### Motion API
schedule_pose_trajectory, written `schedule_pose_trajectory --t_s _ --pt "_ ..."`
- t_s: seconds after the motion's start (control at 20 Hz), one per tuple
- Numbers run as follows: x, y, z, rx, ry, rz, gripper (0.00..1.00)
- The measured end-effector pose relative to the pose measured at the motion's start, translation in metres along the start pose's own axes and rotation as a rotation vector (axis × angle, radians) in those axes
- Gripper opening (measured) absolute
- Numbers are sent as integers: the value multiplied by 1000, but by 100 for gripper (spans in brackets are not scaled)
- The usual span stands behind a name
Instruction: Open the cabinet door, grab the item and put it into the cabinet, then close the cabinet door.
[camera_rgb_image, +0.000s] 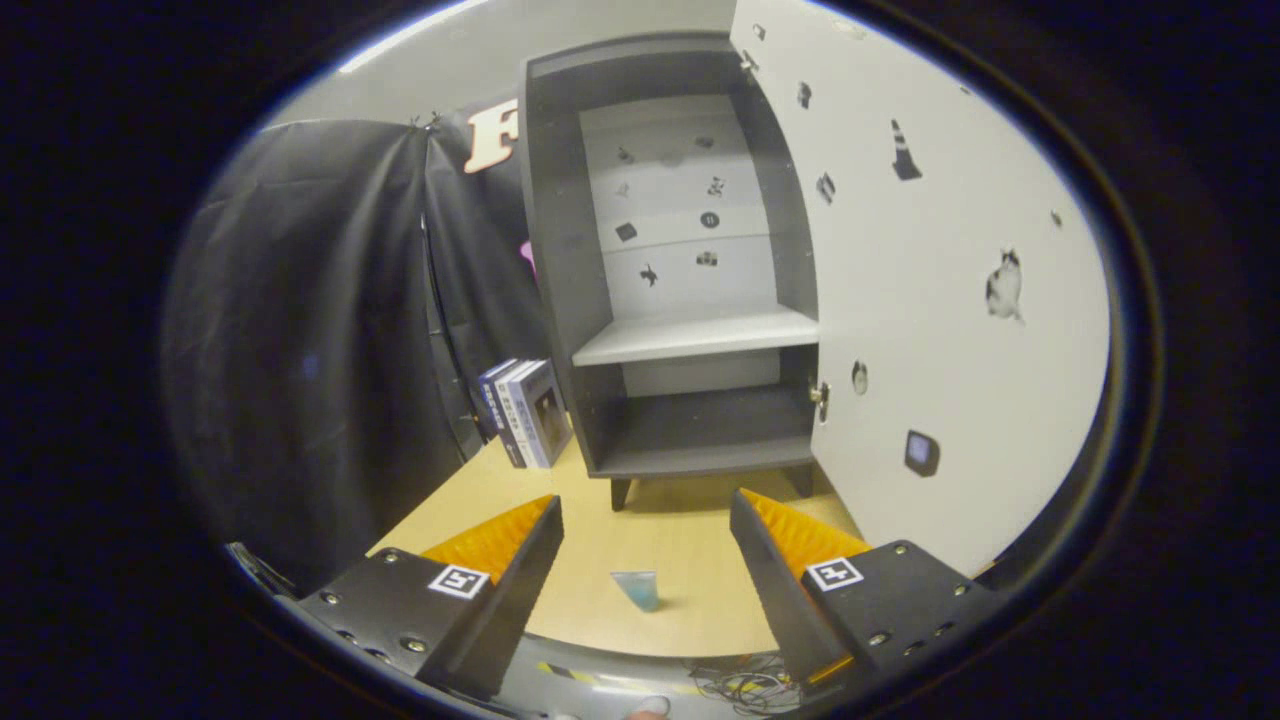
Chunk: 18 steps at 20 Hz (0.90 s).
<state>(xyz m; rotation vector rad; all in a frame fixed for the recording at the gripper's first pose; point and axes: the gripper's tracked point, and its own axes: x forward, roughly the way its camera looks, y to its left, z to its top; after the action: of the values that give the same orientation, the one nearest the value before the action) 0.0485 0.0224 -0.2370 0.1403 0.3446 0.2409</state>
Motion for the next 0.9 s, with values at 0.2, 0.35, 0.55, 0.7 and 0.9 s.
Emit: schedule_pose_trajectory --t_s 0.2,0.35,0.55,0.7,0.9 --pt "39 13 -44 14 68 19 100" --pt "63 13 -77 -6 119 9 100" --pt "92 13 -117 -3 172 -1 100" --pt "111 13 -148 -14 204 -13 100" --pt "135 1 -181 -25 223 -59 100"
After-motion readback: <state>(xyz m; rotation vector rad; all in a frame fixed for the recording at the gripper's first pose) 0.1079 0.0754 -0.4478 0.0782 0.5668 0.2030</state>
